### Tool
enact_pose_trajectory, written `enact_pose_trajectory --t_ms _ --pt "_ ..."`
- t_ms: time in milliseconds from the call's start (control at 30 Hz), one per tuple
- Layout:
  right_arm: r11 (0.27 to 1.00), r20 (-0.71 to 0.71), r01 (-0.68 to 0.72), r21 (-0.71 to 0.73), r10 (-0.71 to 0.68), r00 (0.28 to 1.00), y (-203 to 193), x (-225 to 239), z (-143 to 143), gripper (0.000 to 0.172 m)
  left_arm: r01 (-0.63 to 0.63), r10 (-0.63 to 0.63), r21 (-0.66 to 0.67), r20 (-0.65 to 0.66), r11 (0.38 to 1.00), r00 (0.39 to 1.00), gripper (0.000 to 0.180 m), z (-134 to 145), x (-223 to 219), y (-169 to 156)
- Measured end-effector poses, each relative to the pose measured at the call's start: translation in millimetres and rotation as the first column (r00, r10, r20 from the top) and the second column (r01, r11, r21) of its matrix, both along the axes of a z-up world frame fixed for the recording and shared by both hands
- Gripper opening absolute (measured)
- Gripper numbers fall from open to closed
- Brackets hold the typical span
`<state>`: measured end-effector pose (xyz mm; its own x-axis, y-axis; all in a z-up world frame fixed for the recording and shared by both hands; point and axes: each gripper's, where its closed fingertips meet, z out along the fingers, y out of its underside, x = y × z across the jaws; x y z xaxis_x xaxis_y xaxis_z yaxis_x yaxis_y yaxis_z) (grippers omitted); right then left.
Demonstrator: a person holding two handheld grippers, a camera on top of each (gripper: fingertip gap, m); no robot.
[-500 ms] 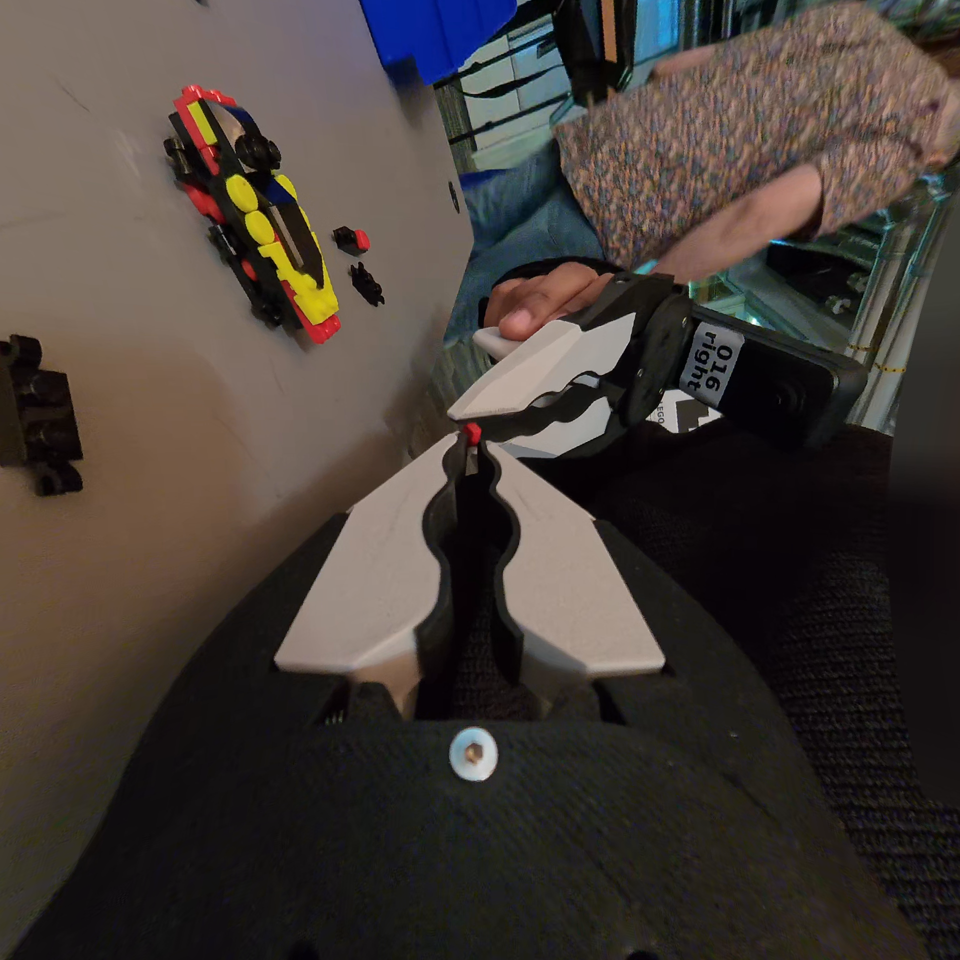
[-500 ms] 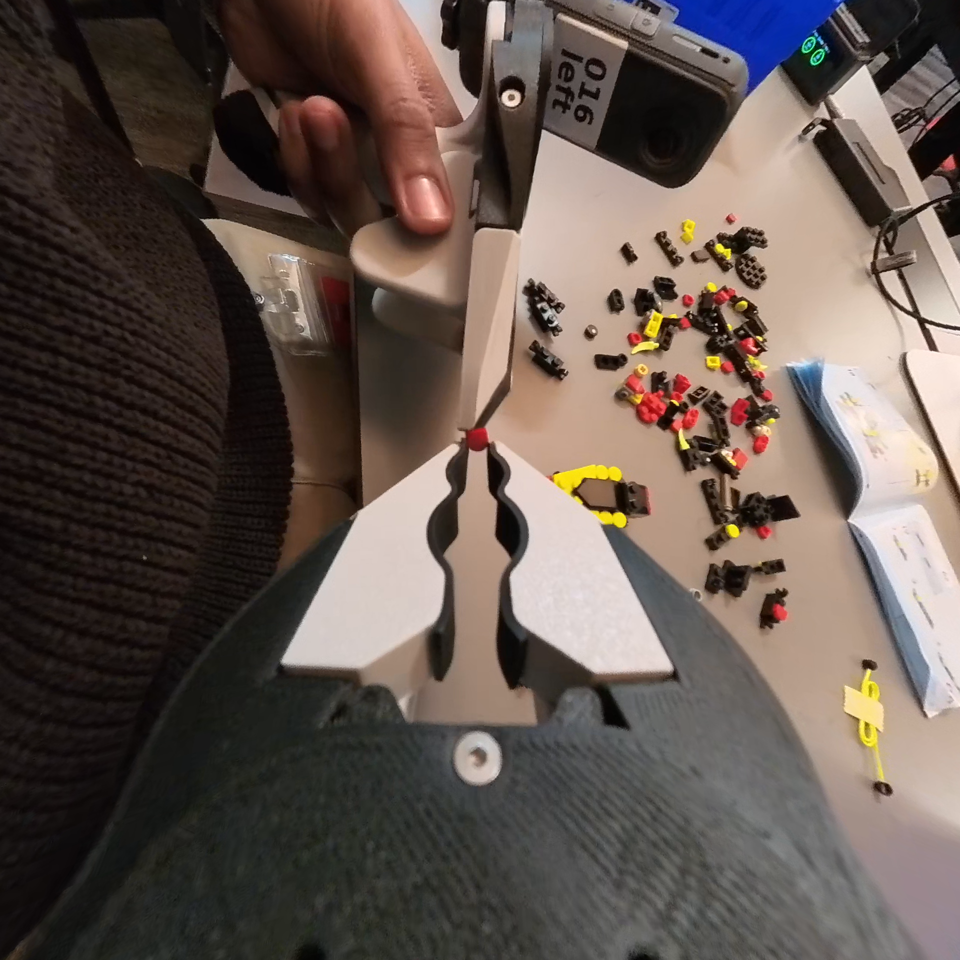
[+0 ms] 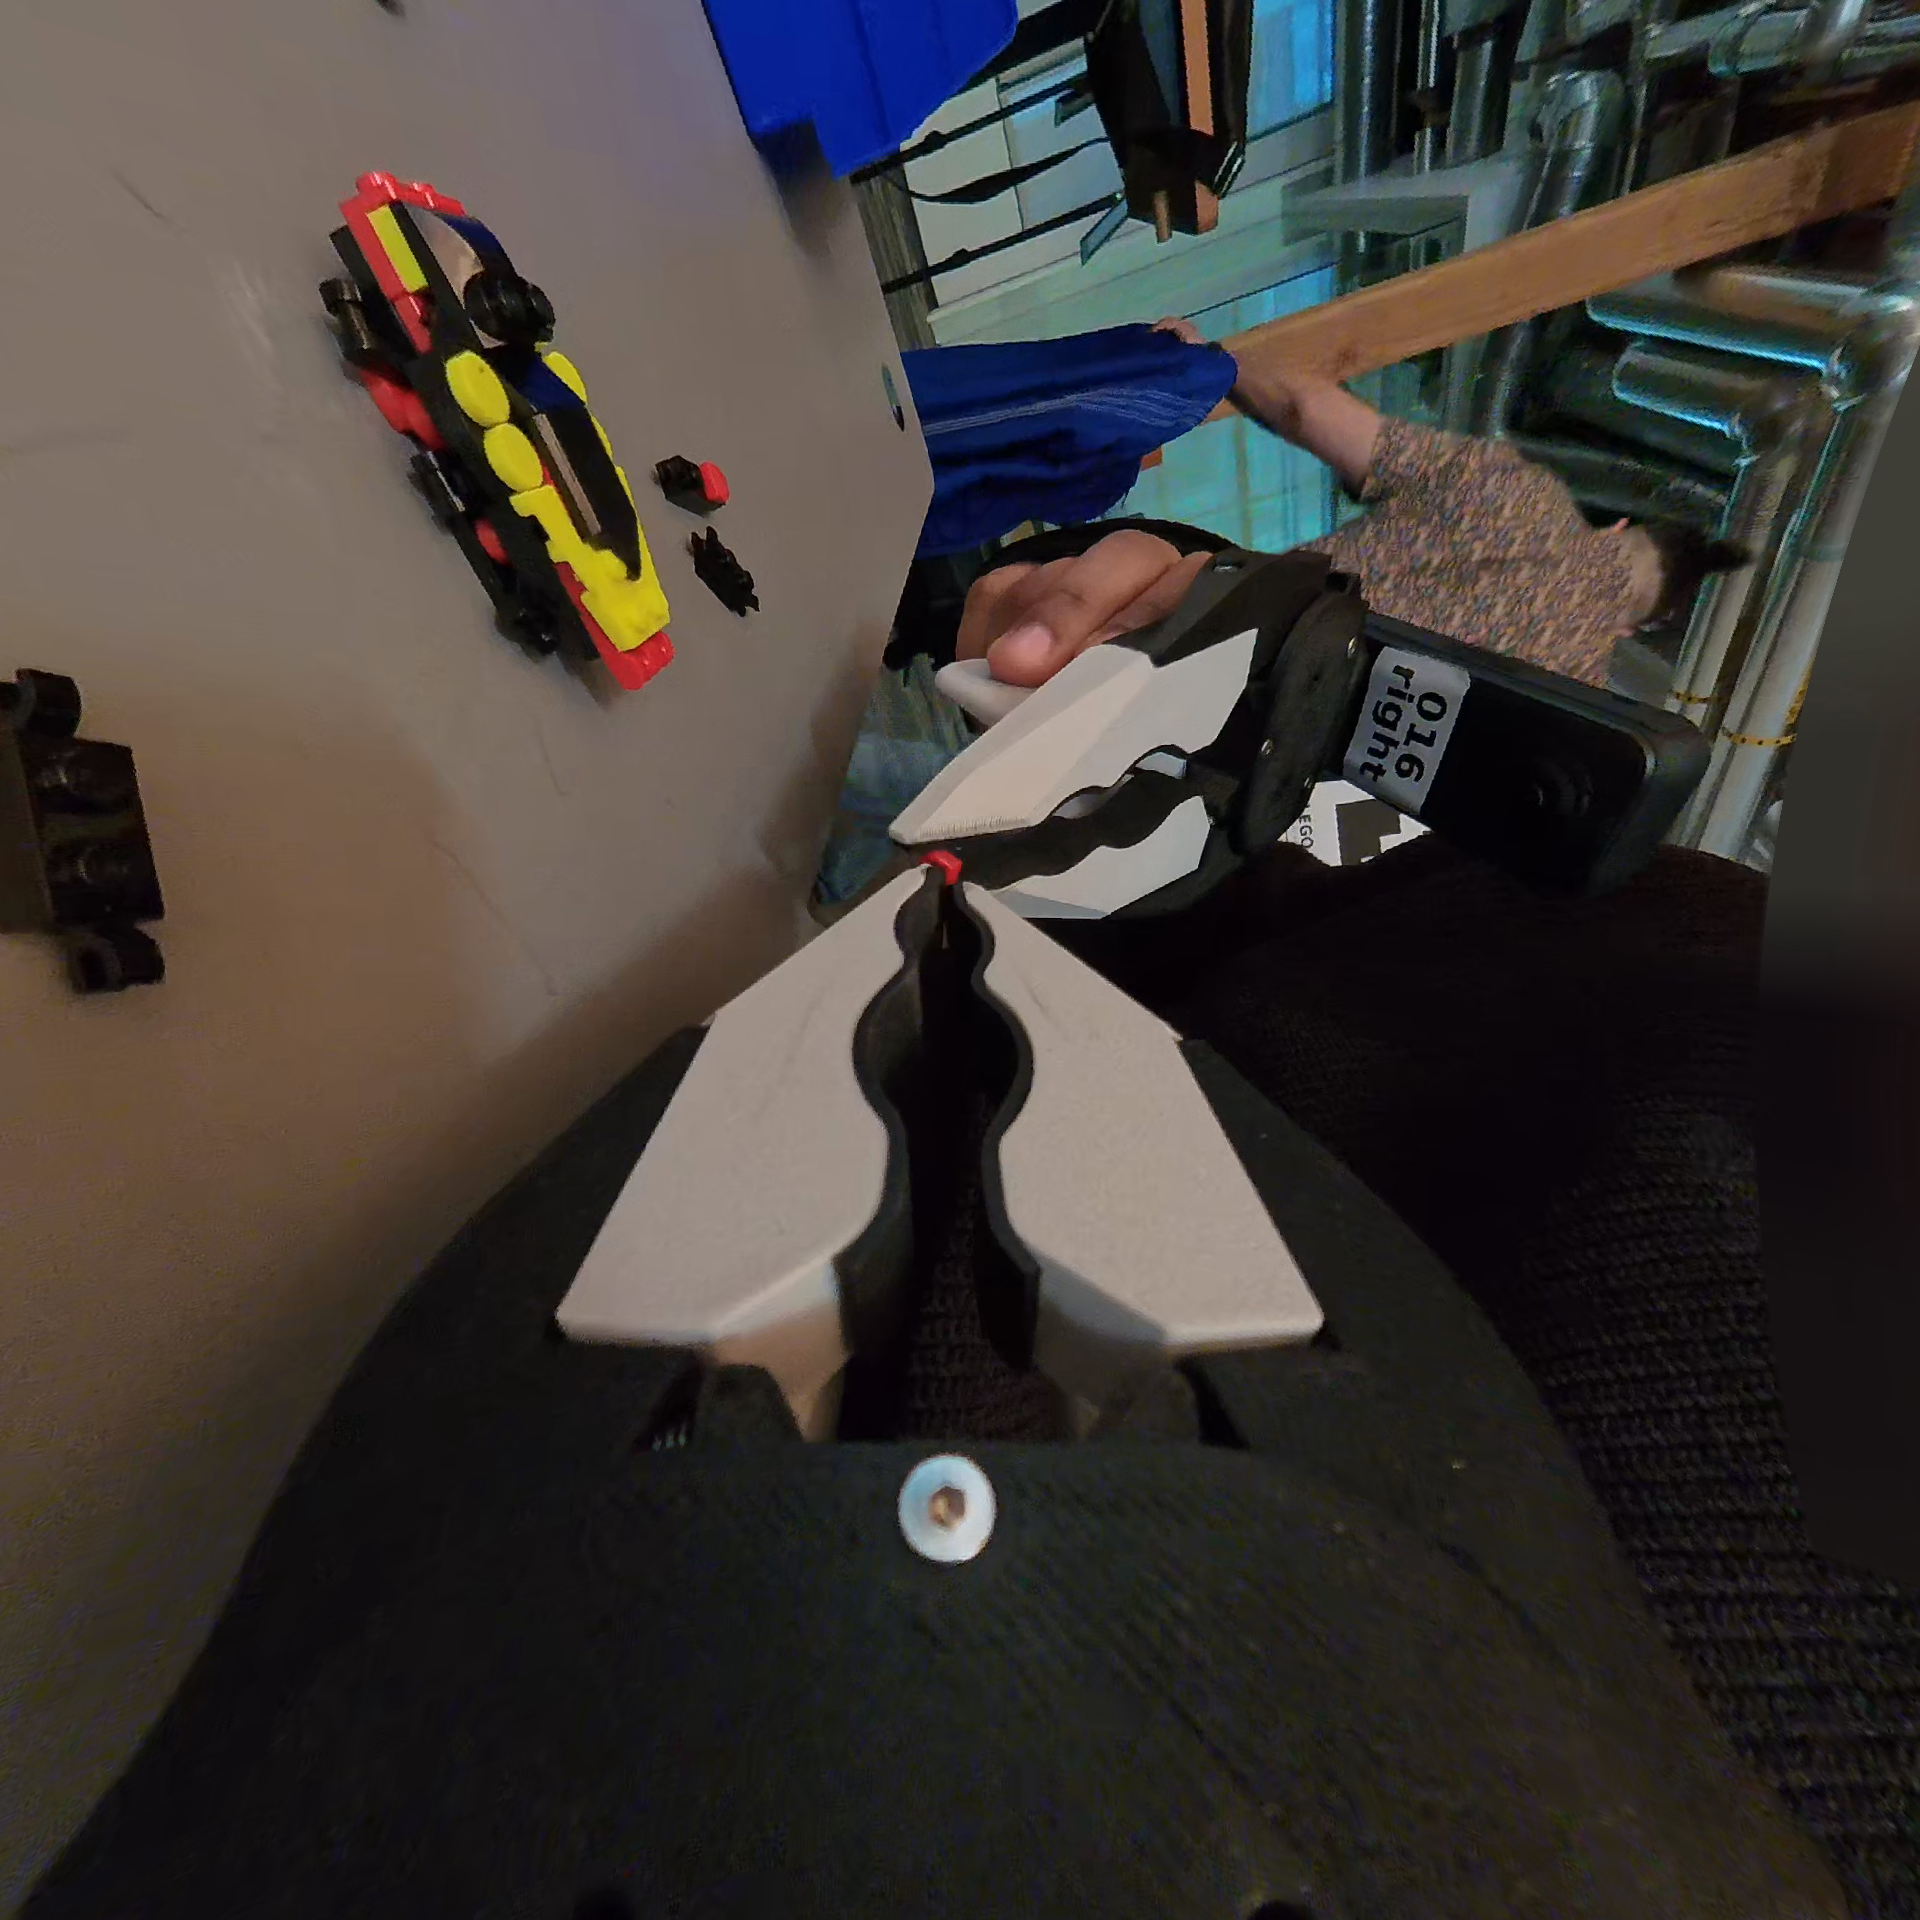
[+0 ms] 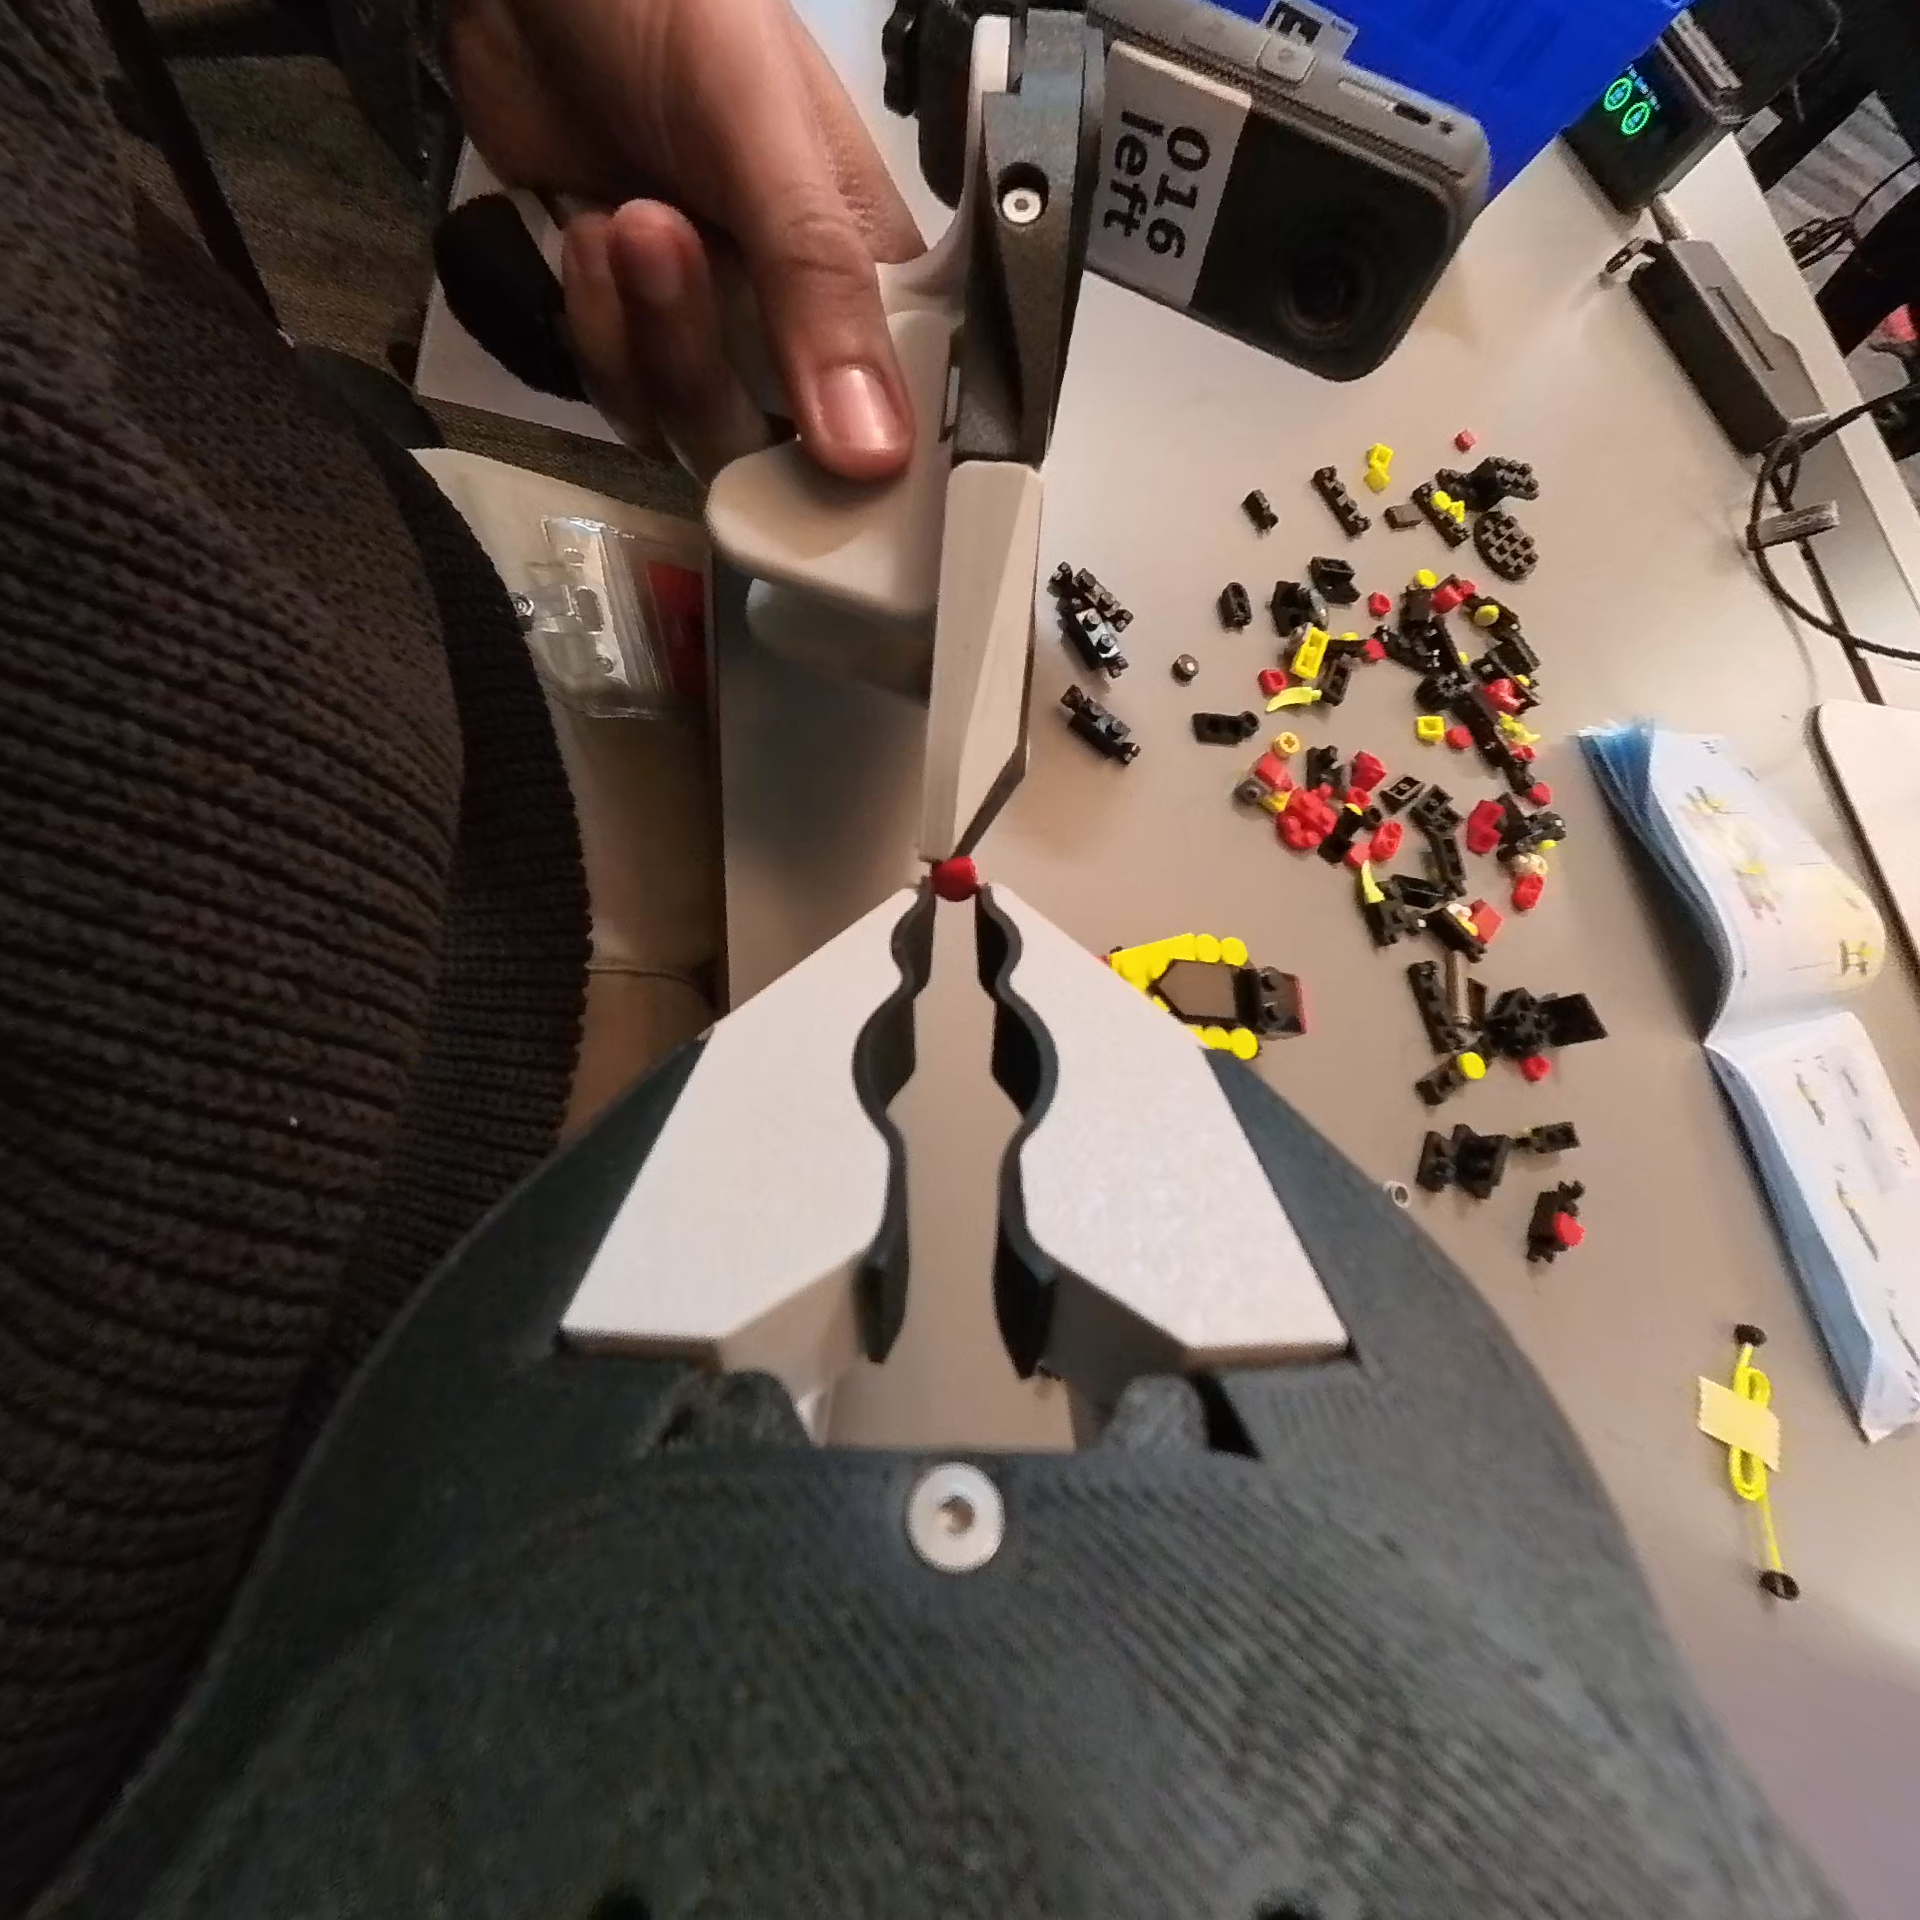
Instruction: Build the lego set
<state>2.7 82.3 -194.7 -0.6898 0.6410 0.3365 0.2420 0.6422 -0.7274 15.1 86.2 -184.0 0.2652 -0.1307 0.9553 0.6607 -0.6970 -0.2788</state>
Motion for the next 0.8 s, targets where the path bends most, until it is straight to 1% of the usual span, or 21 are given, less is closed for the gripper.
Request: enact_pose_trajectory --t_ms 300,500,800 --pt "1.000 -0.005 0.013 -0.012 -0.013 1.000 1.0 -2.0 2.0 0.006 -0.013 0.013 0.005 0.014 1.000 1.000 0.000 1.0 -2.3 0.4" --pt "1.000 -0.004 0.027 -0.013 -0.027 1.000 3.3 -3.3 2.2 0.006 -0.014 0.014 0.002 -0.013 1.000 1.000 0.000 -0.1 -0.8 1.0" --pt "1.000 -0.006 0.022 0.003 -0.022 1.000 1.3 -2.9 1.6 0.005 -0.027 0.027 0.003 -0.017 1.000 0.999 0.005 -0.1 -3.2 1.9"
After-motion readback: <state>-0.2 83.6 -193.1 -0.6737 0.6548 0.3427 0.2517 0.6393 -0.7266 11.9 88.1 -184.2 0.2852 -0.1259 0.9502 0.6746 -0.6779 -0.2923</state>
